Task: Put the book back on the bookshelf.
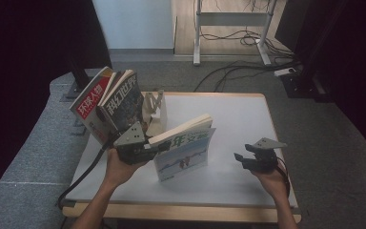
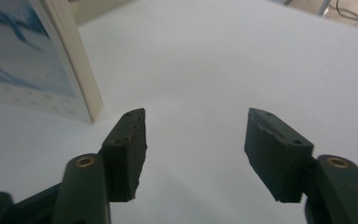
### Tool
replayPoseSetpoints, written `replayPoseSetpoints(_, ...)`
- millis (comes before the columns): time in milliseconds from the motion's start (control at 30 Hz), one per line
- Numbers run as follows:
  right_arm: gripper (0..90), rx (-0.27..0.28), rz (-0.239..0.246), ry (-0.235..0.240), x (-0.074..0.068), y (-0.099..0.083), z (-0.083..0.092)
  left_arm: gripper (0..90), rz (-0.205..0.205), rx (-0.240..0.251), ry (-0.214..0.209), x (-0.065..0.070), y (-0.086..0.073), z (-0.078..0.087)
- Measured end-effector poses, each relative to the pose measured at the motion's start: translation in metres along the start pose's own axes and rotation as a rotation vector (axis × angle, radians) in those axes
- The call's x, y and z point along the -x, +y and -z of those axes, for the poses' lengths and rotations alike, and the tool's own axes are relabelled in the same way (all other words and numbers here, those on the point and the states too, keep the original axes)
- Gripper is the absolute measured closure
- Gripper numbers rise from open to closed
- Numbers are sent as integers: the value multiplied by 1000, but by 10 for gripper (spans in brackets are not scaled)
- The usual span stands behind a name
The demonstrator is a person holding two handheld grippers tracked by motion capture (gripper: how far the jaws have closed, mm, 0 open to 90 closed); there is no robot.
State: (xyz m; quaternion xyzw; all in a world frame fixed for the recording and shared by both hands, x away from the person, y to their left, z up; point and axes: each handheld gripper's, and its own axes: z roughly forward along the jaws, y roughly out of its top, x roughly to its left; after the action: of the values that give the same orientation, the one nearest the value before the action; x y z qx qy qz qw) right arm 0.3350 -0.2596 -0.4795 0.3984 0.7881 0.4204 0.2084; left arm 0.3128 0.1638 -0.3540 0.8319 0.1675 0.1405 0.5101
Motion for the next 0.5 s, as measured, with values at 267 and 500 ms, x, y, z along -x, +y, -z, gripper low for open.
replayPoseSetpoints(267,282,-73,-33,-33,3,-22,-7,723,29,-45,-17,-6,4,1)
replayPoseSetpoints(500,235,-112,-64,-45,6,-39,-14,725,58,-113,-11,-8,11,0)
